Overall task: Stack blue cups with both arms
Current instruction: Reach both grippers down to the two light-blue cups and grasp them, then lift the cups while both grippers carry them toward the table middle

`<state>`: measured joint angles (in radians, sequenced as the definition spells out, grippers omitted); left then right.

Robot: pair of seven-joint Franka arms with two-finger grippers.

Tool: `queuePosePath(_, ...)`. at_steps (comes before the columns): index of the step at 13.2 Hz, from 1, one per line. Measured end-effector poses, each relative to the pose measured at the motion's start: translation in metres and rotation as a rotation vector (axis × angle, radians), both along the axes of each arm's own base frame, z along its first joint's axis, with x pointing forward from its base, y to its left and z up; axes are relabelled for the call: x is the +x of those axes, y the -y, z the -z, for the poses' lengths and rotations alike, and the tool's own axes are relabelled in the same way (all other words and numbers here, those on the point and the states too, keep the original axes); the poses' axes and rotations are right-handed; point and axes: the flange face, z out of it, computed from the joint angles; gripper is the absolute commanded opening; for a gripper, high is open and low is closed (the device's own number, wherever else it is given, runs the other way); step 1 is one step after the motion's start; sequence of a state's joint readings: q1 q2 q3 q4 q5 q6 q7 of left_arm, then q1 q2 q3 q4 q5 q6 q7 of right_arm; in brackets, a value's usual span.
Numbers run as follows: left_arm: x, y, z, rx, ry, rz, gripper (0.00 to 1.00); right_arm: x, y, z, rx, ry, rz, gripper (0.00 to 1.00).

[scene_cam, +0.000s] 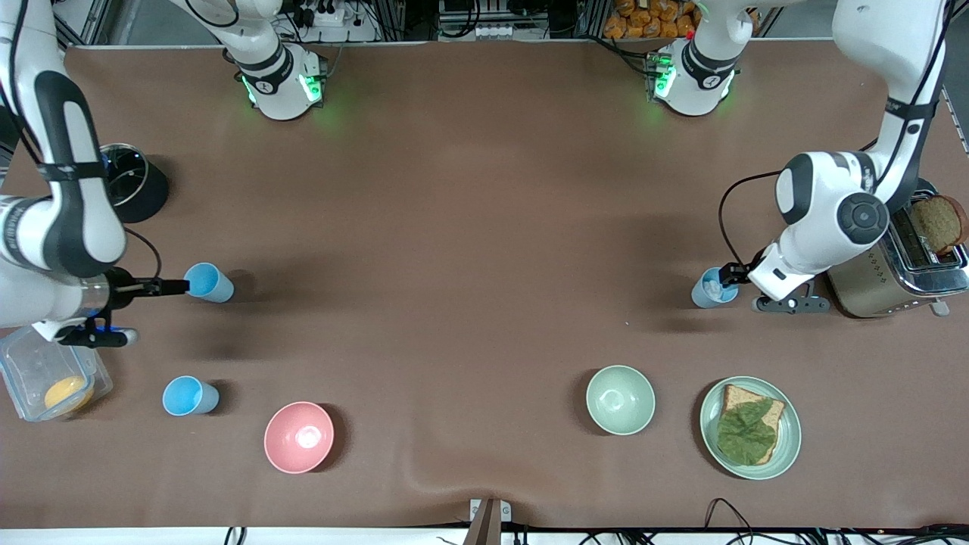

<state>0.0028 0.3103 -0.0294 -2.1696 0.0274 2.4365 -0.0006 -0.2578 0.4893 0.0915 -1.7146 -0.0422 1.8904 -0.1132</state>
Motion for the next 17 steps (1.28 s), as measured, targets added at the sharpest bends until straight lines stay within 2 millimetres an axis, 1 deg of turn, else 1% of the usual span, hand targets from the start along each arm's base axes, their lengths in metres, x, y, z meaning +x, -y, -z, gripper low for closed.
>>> queuePosePath(1, 0.000, 0.003, 0.005, -0.002, -0.002, 0.000, 0.62, -0.007, -0.002, 0.017, 0.002, 0.011, -0.014, 1.00)
queuePosePath(2, 0.000, 0.007, 0.010, -0.004, -0.006, -0.002, 0.36, -0.015, -0.001, 0.031, 0.009, 0.005, -0.032, 1.00)
queuePosePath(3, -0.001, 0.013, 0.013, -0.007, -0.011, -0.006, 0.04, -0.021, 0.002, 0.039, 0.017, -0.001, -0.046, 1.00)
queuePosePath(4, -0.002, 0.019, 0.016, -0.010, -0.016, -0.007, 0.00, -0.026, 0.008, 0.043, 0.024, -0.006, -0.055, 1.00)
queuePosePath(7, -0.003, 0.031, 0.018, -0.016, -0.019, 0.010, 0.00, -0.037, 0.033, 0.048, 0.046, -0.013, -0.069, 1.00)
queuePosePath(9, -0.004, 0.042, 0.017, -0.021, -0.018, -0.001, 0.00, -0.038, 0.037, 0.051, 0.044, 0.006, -0.071, 1.00)
queuePosePath(10, -0.004, 0.053, 0.016, -0.026, -0.017, -0.021, 0.00, -0.039, 0.036, 0.055, 0.041, 0.024, -0.073, 0.93)
queuePosePath(11, -0.005, 0.069, 0.014, -0.033, -0.015, -0.047, 0.00, -0.042, 0.034, 0.062, 0.038, 0.042, -0.075, 0.62)
queuePosePath(12, -0.006, 0.090, 0.011, -0.044, -0.010, -0.077, 0.00, -0.045, 0.032, 0.069, 0.035, 0.055, -0.076, 0.28)
queuePosePath(13, -0.006, 0.114, 0.005, -0.057, -0.001, -0.108, 0.00, -0.049, 0.031, 0.074, 0.035, 0.059, -0.077, 0.13)
queuePosePath(14, -0.007, 0.140, -0.003, -0.073, 0.009, -0.138, 0.00, -0.052, 0.029, 0.078, 0.036, 0.060, -0.078, 0.08)
queuePosePath(15, -0.010, 0.170, -0.012, -0.092, 0.018, -0.172, 0.00, -0.052, 0.028, 0.078, 0.036, 0.061, -0.080, 0.00)
queuePosePath(16, -0.014, 0.201, -0.020, -0.109, 0.023, -0.207, 0.00, -0.052, 0.027, 0.076, 0.036, 0.064, -0.083, 0.00)
queuePosePath(17, -0.021, 0.236, -0.025, -0.126, 0.022, -0.245, 0.00, -0.051, 0.025, 0.073, 0.037, 0.068, -0.089, 0.00)
